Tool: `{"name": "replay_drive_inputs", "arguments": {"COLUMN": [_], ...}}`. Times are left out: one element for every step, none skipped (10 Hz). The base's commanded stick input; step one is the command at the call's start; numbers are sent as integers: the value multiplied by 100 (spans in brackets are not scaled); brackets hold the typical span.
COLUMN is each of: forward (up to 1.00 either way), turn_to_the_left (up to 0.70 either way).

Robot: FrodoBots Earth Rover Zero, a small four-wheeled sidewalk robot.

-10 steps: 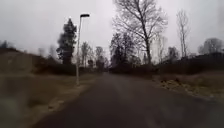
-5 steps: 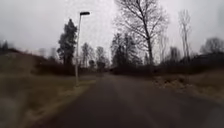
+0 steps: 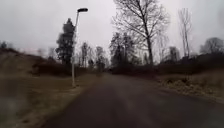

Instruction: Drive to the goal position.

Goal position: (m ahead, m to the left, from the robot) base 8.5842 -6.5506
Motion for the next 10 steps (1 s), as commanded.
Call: {"name": "replay_drive_inputs", "arguments": {"forward": [67, 67, 67, 67, 67, 68, 68, 68, 68, 68], "turn_to_the_left": [0, 0, 0, 0, 0, 0, 0, 0, 0, 0]}}
